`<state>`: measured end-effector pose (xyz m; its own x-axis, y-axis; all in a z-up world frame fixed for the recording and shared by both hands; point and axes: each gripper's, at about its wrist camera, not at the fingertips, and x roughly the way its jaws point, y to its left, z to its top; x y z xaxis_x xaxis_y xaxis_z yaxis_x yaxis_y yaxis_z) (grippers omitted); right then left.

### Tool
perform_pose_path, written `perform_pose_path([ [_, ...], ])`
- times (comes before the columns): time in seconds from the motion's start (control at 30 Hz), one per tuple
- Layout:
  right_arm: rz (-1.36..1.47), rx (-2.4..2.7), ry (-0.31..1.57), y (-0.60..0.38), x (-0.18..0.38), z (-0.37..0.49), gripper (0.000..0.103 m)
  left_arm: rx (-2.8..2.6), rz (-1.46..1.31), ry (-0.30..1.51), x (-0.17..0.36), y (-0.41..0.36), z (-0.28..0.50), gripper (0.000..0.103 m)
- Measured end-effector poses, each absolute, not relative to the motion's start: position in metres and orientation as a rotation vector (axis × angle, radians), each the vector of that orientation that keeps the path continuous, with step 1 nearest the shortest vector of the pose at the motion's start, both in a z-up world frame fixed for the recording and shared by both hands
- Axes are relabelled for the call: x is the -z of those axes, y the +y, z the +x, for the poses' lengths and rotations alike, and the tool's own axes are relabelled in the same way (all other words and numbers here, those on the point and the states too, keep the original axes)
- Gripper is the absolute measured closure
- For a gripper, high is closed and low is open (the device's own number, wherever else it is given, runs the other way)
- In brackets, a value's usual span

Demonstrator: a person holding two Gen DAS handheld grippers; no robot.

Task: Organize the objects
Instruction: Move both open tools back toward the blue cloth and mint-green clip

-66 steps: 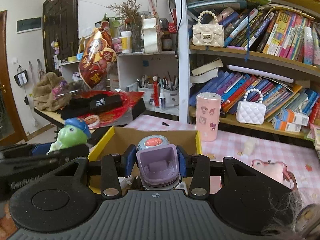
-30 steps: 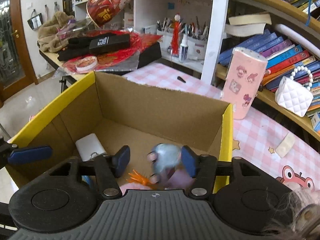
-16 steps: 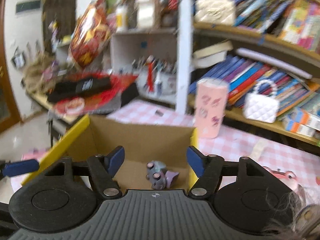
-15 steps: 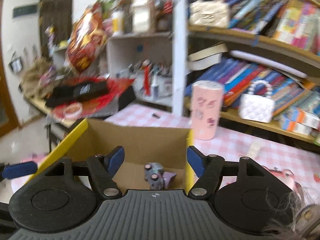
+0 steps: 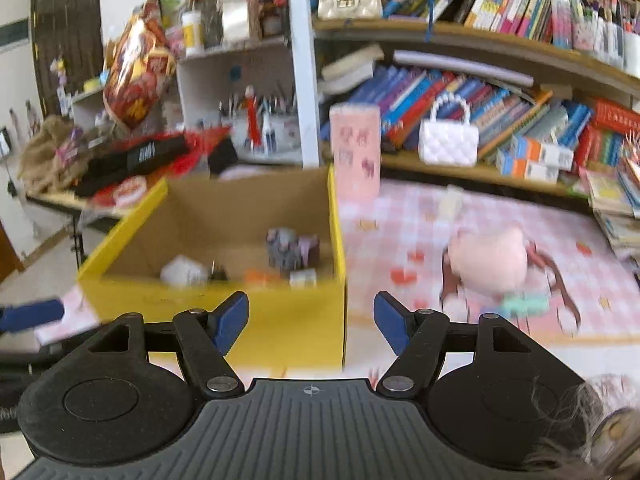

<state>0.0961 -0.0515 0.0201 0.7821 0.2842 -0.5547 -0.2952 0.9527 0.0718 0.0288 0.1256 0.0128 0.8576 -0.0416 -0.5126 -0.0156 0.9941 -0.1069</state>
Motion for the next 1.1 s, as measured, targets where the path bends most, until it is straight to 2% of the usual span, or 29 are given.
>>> perform_pose_path([
  [0.4,-0.028,-0.321,0.752,-0.047,0.027,0.015,0.036,0.037,-0.089,0.626,0.006,0.121,-0.025,0.019],
  [1.1,0.045,-0.111,0.762,-0.104,0.032,-0.028,0.035,0.227,-0.003,0.636,0.011,0.064,-0.025,0.018],
])
